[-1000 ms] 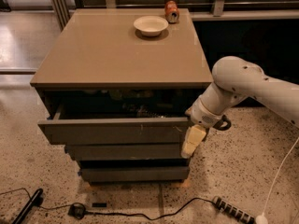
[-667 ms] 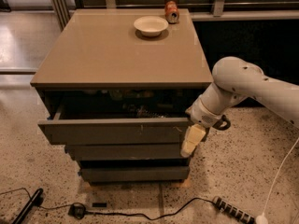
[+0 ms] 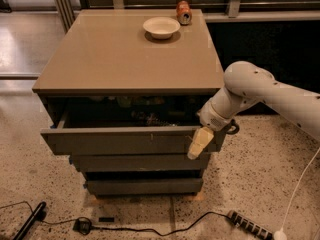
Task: Open top drawer
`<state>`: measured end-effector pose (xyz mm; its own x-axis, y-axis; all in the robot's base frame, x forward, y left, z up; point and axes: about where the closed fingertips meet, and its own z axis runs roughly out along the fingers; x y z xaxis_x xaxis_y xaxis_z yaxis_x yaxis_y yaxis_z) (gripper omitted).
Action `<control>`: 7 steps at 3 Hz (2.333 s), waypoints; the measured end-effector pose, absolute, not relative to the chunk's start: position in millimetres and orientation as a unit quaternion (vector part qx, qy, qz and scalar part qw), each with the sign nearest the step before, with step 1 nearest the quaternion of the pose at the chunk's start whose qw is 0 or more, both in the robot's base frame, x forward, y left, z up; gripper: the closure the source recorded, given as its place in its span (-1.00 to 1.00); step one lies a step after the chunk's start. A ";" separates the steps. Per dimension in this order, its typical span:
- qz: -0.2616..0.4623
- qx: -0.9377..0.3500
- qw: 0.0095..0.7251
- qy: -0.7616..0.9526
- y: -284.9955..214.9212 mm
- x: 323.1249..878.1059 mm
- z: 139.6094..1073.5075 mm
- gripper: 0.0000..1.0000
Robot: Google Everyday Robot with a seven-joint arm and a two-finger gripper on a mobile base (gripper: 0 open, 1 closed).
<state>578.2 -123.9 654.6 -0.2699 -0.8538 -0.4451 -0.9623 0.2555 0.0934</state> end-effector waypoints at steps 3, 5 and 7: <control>0.235 -0.599 0.107 0.758 -136.6 527.0 660.7 -1.00; 0.273 -0.615 0.076 0.736 -166.4 449.7 669.4 -1.00; 0.276 -0.617 0.068 0.734 -165.4 433.9 671.0 -1.00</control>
Offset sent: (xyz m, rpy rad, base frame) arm -0.0526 -0.0173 0.0111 0.0257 0.1619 0.0837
